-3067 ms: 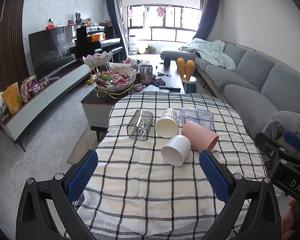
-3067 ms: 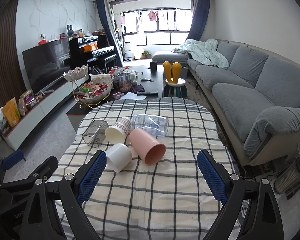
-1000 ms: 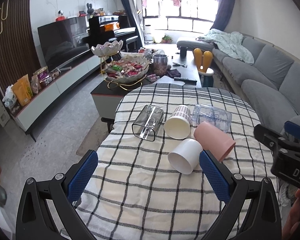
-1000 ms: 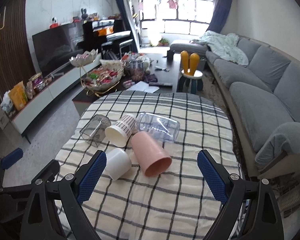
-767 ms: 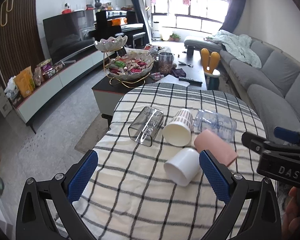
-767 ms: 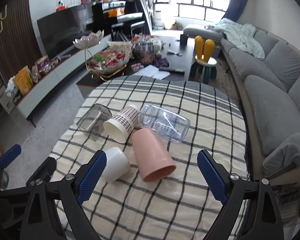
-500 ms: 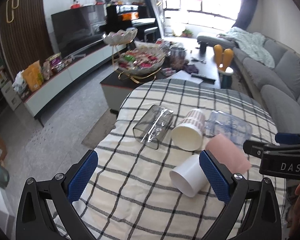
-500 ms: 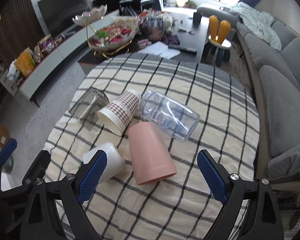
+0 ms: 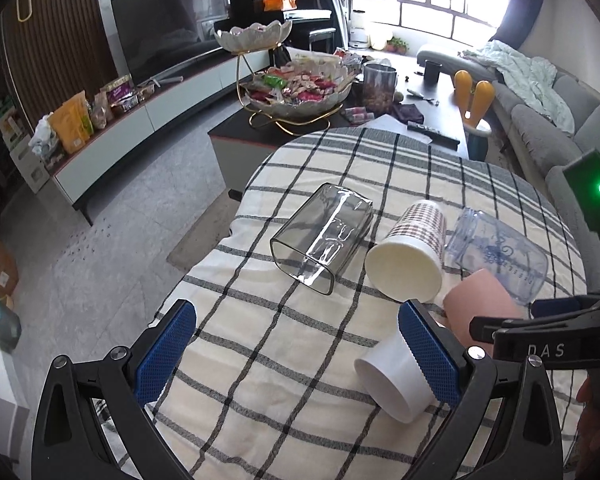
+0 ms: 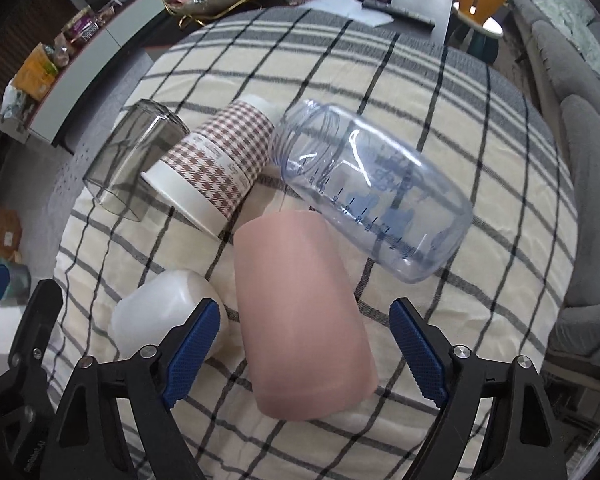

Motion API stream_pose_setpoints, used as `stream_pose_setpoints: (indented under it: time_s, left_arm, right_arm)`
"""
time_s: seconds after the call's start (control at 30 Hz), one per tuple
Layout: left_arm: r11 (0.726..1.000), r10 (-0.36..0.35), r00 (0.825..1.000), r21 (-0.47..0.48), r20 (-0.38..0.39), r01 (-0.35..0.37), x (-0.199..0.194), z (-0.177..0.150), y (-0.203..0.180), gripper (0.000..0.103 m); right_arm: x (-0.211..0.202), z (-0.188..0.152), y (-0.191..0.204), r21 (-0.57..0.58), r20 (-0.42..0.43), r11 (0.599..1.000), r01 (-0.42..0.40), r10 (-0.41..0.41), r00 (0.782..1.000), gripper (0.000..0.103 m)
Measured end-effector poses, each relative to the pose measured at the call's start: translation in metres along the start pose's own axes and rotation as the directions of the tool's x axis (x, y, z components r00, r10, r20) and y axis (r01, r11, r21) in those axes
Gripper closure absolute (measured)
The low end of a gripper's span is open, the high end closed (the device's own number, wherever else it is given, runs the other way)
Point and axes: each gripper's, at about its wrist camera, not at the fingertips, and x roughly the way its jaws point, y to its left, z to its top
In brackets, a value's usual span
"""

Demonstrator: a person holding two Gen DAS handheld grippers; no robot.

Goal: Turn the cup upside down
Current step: 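Reach the right tool to the pink cup and close on it, then lift the pink cup with the right tool toward the left tool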

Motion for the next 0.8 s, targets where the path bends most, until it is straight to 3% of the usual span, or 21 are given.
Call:
stream_pose_setpoints:
  time_s: [0.33,0.6,0.8]
  left_arm:
    - [1.0,-0.01,0.999,-0.008,-0.034,0.01,0.014,0.004,0.001,0.0]
    - [1.0,-0.017,0.999,-0.012,-0.026,0.017,0.012,0.006,0.003,0.0]
    - [0.999,-0.05,0.999,-0.011,-0.001,0.05,-0.002,0.009,0.014,0.0]
  right_arm:
    - [0.031,0.001,-0.002,0.03,-0.076,0.998,-0.05,0.052,0.996,0.028]
    - [0.027,-0.006,-0.001,0.069,-0.056,0.995,-0.071,0.075,0.996,0.029]
    - [-0.005,-0.021,-0.011,0.152,0.021,0.985,-0.084,0.081,0.996,0.029]
